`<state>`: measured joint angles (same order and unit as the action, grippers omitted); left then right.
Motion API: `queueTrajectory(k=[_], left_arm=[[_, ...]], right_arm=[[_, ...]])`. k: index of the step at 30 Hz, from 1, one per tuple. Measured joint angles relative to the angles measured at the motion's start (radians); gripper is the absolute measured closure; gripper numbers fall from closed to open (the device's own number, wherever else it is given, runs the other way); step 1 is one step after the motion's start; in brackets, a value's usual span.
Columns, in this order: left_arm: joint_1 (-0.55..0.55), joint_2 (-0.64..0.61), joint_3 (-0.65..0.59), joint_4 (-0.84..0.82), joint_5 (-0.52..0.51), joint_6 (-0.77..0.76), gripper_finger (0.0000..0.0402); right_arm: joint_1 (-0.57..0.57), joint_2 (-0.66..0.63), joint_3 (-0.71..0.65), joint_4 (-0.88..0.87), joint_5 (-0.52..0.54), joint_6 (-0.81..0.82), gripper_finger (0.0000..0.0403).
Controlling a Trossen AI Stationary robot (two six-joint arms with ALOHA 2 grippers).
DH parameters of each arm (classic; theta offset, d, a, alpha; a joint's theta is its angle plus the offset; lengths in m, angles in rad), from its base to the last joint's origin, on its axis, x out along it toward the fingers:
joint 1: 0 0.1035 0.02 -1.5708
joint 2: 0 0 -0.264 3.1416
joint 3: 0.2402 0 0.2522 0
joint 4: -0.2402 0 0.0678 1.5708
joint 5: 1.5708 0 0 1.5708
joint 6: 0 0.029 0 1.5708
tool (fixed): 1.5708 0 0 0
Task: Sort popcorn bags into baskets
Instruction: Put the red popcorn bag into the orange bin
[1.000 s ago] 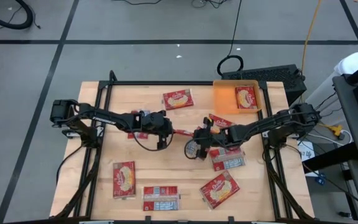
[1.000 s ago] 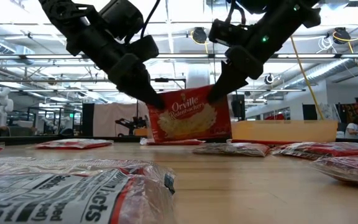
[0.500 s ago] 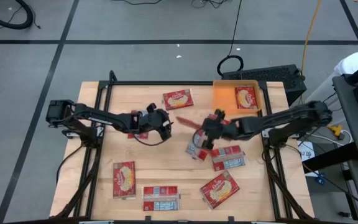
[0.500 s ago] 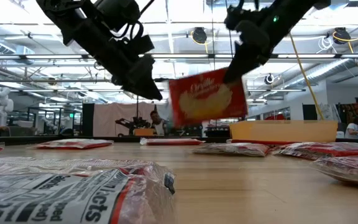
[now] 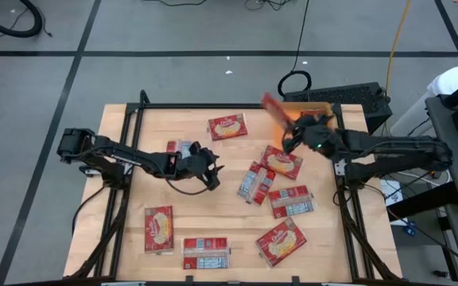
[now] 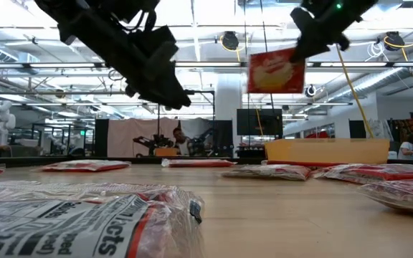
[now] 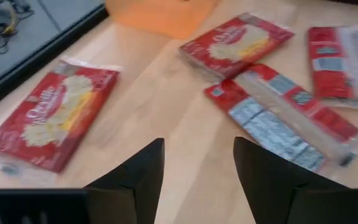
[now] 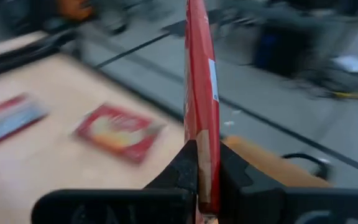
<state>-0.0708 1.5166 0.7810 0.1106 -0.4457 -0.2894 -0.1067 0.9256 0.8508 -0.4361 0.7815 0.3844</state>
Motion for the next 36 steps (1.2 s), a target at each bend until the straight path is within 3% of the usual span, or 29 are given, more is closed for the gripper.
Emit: queueTrajectory(k=[4, 12, 18, 28, 36], left_arm=[[-0.021, 0.0, 0.0, 0.094, 0.0, 0.019, 0.022], [-0.031, 0.0, 0.0, 0.186, 0.0, 0.03, 0.0225], [-0.031, 0.0, 0.0, 0.183, 0.0, 0.02, 0.0225], [-0.031, 0.0, 0.0, 0.186, 0.001, 0.025, 0.0224], [-0.035, 0.0, 0.0, 0.176, 0.002, 0.025, 0.0225]], right_arm=[[-0.046, -0.063, -0.108, 0.02, 0.137, 0.102, 0.0391], [-0.117, -0.029, -0.364, 0.482, 0.132, 0.128, 0.0391], [-0.155, 0.054, -0.502, 0.699, 0.131, 0.252, 0.0395], [-0.174, 0.235, -0.541, 0.887, 0.132, 0.36, 0.0389], [-0.202, 0.367, -0.535, 0.922, 0.131, 0.431, 0.0389]])
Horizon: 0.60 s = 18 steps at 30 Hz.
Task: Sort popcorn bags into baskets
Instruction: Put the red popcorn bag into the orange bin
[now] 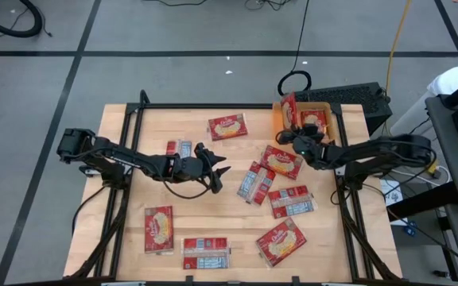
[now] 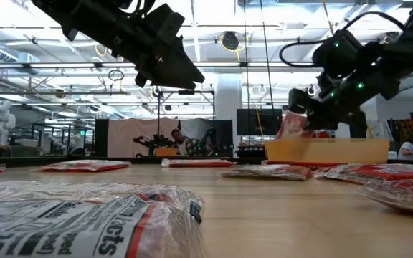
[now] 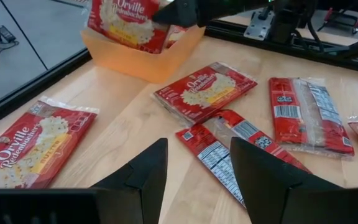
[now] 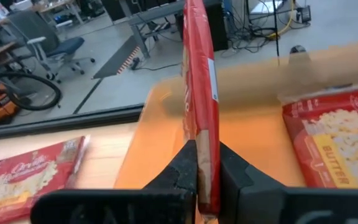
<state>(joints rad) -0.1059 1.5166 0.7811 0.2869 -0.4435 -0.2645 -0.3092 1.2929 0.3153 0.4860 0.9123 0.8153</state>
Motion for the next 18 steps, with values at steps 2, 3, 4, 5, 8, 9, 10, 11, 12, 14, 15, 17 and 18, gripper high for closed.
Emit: queueTrajectory(k=[2, 3, 4, 5, 8, 9, 10, 11, 12, 14, 15, 17, 18], left_arm=[[-0.004, 0.0, 0.0, -0.002, 0.0, 0.005, 0.0225], [-0.006, 0.0, 0.0, -0.002, 0.0, 0.005, 0.0225], [-0.008, 0.0, 0.0, -0.003, 0.0, 0.005, 0.0224], [-0.01, 0.0, 0.0, -0.004, 0.0, 0.005, 0.0225], [-0.017, 0.0, 0.0, -0.005, 0.0, 0.008, 0.0225], [-0.02, 0.0, 0.0, -0.005, 0.0, 0.008, 0.0225], [-0.021, 0.0, 0.0, -0.005, 0.0, 0.008, 0.0225], [-0.022, 0.0, 0.0, -0.006, 0.0, 0.007, 0.0224], [-0.023, 0.0, 0.0, -0.005, 0.0, 0.007, 0.0225], [-0.025, 0.0, 0.0, -0.005, 0.0, 0.007, 0.0225], [-0.025, 0.0, 0.0, -0.006, 0.0, 0.007, 0.0224], [-0.025, 0.0, 0.0, -0.006, 0.0, 0.005, 0.0225], [-0.025, 0.0, 0.0, -0.005, 0.0, 0.003, 0.0225]], right_arm=[[0.0, 0.018, 0.0, 0.015, 0.0, 0.011, 0.0389], [0.0, 0.027, 0.0, 0.028, 0.0, 0.011, 0.0389], [0.0, 0.034, 0.0, 0.032, -0.001, 0.015, 0.0389], [0.0, 0.038, 0.0, 0.033, -0.006, 0.022, 0.0389], [0.004, 0.041, 0.001, 0.042, -0.025, 0.041, 0.0389], [0.009, 0.041, 0.001, 0.047, -0.025, 0.04, 0.0389], [0.013, 0.041, 0.001, 0.058, -0.025, 0.039, 0.0389], [0.017, 0.041, 0.001, 0.07, -0.027, 0.037, 0.0389], [0.021, 0.041, 0.001, 0.08, -0.028, 0.037, 0.0389], [0.027, 0.041, 0.001, 0.085, -0.027, 0.036, 0.0389], [0.03, 0.041, 0.001, 0.085, -0.027, 0.037, 0.0389], [0.036, 0.041, 0.001, 0.085, -0.023, 0.039, 0.0389], [0.036, 0.041, 0.001, 0.085, -0.024, 0.039, 0.0389]])
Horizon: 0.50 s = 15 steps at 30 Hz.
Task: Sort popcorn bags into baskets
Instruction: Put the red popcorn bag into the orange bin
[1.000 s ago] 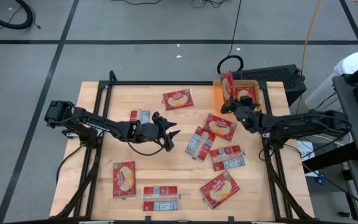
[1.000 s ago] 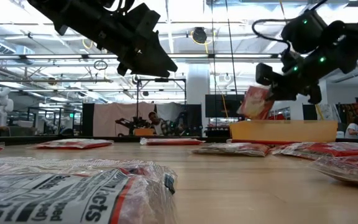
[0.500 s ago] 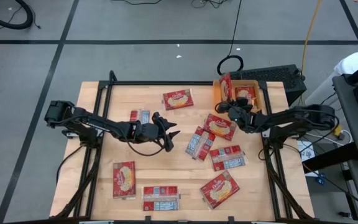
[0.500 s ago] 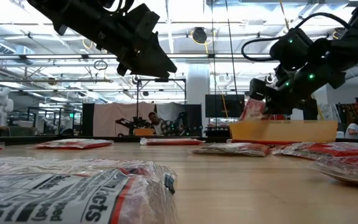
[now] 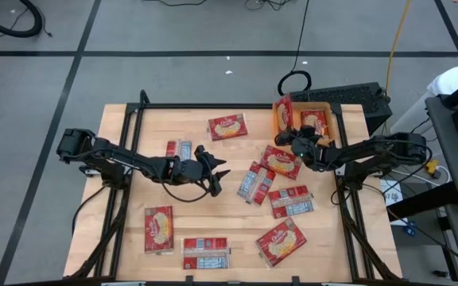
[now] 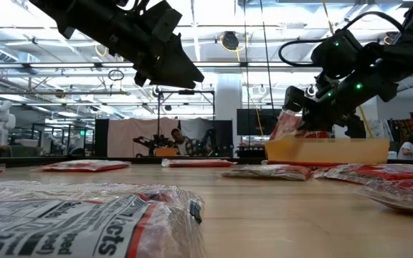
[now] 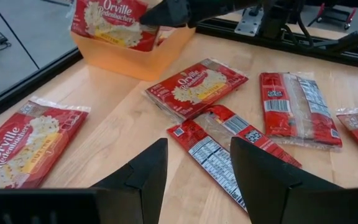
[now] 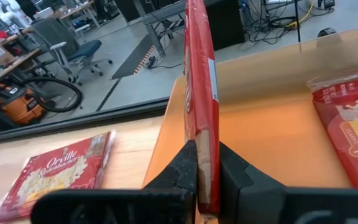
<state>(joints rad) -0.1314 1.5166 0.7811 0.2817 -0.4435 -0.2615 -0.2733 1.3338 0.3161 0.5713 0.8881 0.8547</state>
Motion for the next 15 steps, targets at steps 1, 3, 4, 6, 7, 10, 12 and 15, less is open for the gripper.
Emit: queueTrajectory(k=[1, 3, 4, 6, 7, 10, 12, 15], left_arm=[[0.0, 0.0, 0.0, -0.001, 0.0, -0.001, 0.0224], [0.0, 0.0, 0.0, 0.0, 0.0, -0.001, 0.0225], [0.0, 0.0, 0.0, -0.001, 0.0, -0.001, 0.0225], [0.0, 0.0, 0.0, -0.001, 0.0, -0.001, 0.0225], [0.0, 0.0, 0.0, -0.001, 0.0, -0.001, 0.0225], [0.0, 0.0, 0.0, -0.002, 0.0, -0.001, 0.0225], [-0.001, 0.0, 0.0, -0.002, 0.0, -0.001, 0.0224], [-0.001, 0.0, 0.0, -0.003, 0.0, -0.001, 0.0225]], right_arm=[[0.0, 0.0, 0.0, -0.002, -0.003, 0.001, 0.0389], [0.001, 0.0, 0.0, -0.014, -0.01, 0.007, 0.0389], [0.001, 0.0, 0.0, -0.021, -0.019, 0.016, 0.0389], [0.004, 0.0, 0.0, -0.031, -0.024, 0.023, 0.0389], [0.007, 0.0, 0.0, -0.03, -0.023, 0.023, 0.0389], [0.014, 0.0, 0.0, -0.031, -0.022, 0.022, 0.0389], [0.014, -0.001, 0.0, -0.041, -0.023, 0.024, 0.0389], [0.021, -0.001, 0.0, -0.058, -0.019, 0.035, 0.0389]])
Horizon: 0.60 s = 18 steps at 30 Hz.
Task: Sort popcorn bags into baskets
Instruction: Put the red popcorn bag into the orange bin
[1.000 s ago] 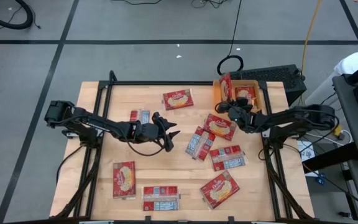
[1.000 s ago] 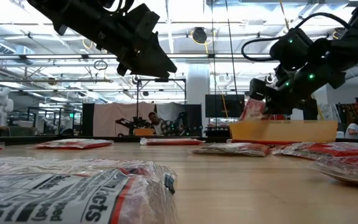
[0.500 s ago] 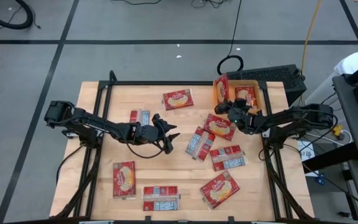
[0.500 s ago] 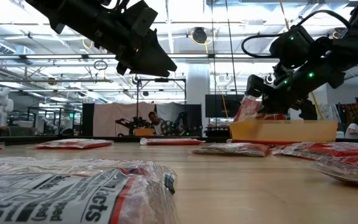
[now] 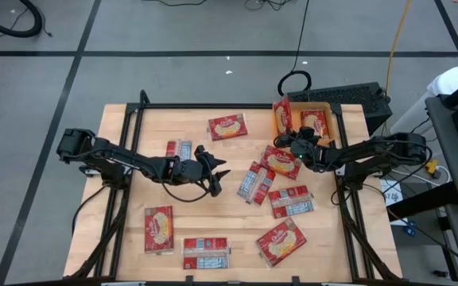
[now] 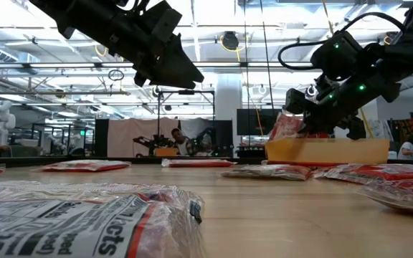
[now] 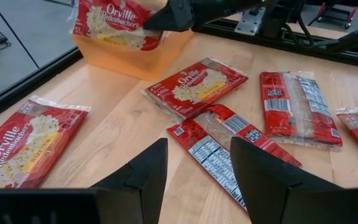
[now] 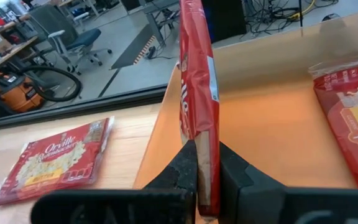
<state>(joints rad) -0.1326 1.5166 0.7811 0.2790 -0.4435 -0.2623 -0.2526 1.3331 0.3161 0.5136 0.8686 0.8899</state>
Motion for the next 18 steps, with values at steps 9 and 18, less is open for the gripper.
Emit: queueTrajectory(k=[9, 18], left_arm=[[0.0, 0.0, 0.0, 0.0, 0.0, 0.005, 0.0224], [-0.001, 0.0, 0.0, -0.016, -0.001, -0.002, 0.0224]], right_arm=[[0.039, -0.015, 0.0, -0.013, 0.022, 0.013, 0.0389], [0.045, -0.128, 0.0, -0.159, -0.006, -0.001, 0.0389]])
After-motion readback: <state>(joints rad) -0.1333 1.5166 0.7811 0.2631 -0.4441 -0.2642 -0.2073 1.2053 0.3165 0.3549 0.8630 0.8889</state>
